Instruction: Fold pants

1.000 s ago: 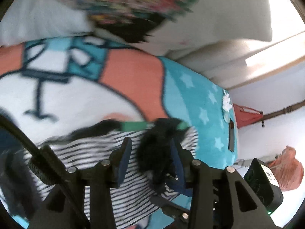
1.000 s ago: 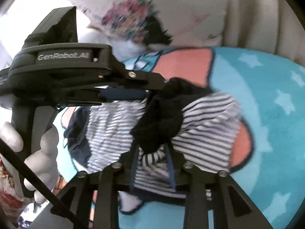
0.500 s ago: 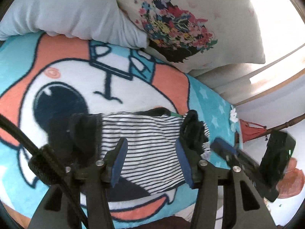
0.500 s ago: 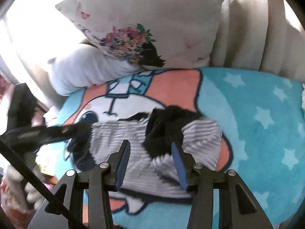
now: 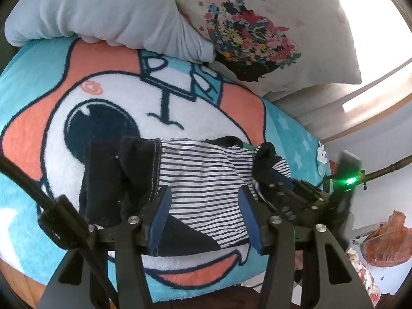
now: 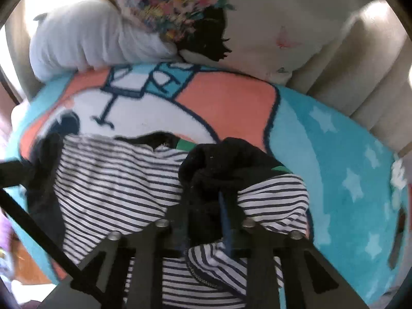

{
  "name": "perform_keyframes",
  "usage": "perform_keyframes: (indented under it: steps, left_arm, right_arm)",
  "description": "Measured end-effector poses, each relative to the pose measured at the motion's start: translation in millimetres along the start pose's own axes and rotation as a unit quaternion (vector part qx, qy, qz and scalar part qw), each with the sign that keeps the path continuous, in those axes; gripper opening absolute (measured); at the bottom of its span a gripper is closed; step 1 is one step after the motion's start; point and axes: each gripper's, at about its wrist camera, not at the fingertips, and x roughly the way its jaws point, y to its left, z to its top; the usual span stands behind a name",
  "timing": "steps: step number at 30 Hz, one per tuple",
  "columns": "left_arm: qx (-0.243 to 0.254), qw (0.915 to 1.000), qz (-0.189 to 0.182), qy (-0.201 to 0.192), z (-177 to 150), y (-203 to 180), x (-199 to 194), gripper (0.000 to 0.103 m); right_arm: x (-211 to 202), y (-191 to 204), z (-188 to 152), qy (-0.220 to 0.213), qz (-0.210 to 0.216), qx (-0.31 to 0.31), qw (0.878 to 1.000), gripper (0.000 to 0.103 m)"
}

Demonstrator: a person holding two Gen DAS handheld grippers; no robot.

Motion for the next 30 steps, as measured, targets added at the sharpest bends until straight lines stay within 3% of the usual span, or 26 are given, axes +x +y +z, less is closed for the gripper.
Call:
perform_keyframes:
  steps: [6,10,13,17,20,23,27,30]
  left_arm:
    - [-0.007,1.0,-0.006,0.001,4.5,-0.3,4.7,0.052]
    - [-0.012,0.9999,-0.008,0.007,5.6,-2.2,12.9,0.052]
    - [-0.008,0.9999,-0.008,0.01,4.7,-6.6,16.5,0.052]
    - [-0.004,0.9997,-0.019,0.015,7.2,-16.7,21.0,0.052]
    - [0.003,0.9991,-0.035,0.021,13.7,-31.3,29.2,0.052]
    - [0.029,0.9982,-0.046,0.025,18.9,-59.8,41.6,0.052]
    - [0.072,0.9956,-0.042,0.042,21.0,-100.8,71.7,0.052]
    - [0.085,0.9947,-0.016,0.056,22.0,-113.7,96.3,0.052]
  right_arm:
    - [-33.9,-19.5,2.8,-0.016,0.083,0.047,0.995,0.013]
    - [-13.6,-9.6,-6.7,0.024,0.131,0.046,0.99,0.015]
    - [3.6,-5.9,-13.8,0.054,0.152,0.048,0.986,0.021]
    - [-32.3,-30.1,-13.0,0.022,0.209,0.089,0.974,0.043]
    - [-60.9,-57.2,-15.0,-0.015,0.196,0.11,0.974,0.042]
    - [-60.6,-77.5,-25.8,-0.016,0.149,0.13,0.98,0.021]
    - [-35.4,-88.8,-42.6,0.015,0.129,0.156,0.979,0.021]
    - [-22.3,-87.1,-56.6,0.038,0.126,0.147,0.98,0.021]
